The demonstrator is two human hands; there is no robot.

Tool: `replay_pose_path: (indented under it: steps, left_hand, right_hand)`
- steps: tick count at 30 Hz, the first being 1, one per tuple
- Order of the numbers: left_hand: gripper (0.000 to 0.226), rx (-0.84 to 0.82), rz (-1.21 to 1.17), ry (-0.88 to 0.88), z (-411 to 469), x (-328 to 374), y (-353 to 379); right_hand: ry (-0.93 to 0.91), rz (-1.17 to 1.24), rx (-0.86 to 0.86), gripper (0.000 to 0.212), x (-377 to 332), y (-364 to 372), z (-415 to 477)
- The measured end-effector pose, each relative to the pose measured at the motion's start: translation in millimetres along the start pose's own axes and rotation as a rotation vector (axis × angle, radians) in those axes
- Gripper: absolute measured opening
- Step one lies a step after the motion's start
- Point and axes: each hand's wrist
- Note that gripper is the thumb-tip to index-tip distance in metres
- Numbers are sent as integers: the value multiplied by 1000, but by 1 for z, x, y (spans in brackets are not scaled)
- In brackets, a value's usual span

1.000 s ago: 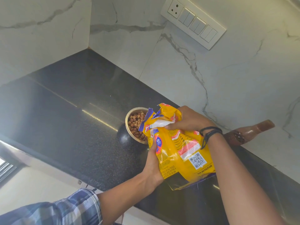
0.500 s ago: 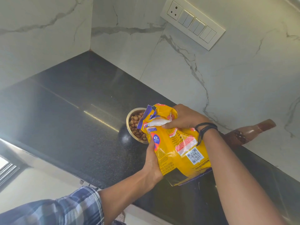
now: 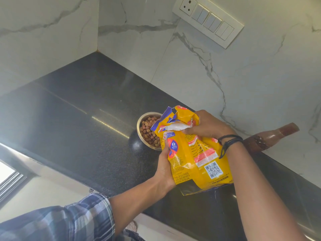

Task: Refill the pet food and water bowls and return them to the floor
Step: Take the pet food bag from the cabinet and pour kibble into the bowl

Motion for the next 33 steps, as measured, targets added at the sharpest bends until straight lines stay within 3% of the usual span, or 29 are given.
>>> replay_pose_path:
  steps: [8, 17, 21, 24, 28, 33]
  left_hand:
    - [54, -16, 73, -13, -2, -1, 0]
    - [54, -74, 383, -85, -9, 14, -2]
    - [61, -43, 600, 7, -9, 20, -8]
    - [54, -53, 741, 95, -14, 26, -6]
    - [43, -70, 927, 200, -22, 33, -4]
    - [36, -32, 1070, 252, -24, 35, -21]
  right_hand:
    - [2, 142, 60, 35, 19, -1, -19]
    - [-23, 635, 319, 25, 66, 21, -80]
    - [-43, 786, 430, 38, 86, 43, -95]
    - [-117, 894, 512, 26, 96, 60, -104]
    - [-179, 1011, 588, 29, 105, 83, -110]
    - [-117, 1056, 636, 37, 119, 118, -113]
Point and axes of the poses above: each hand's wrist, its own z-axis towards the middle knuckle, its own y-axis out of the palm, x = y × z, and after that the axes turned 8 degrees about z, right-handed
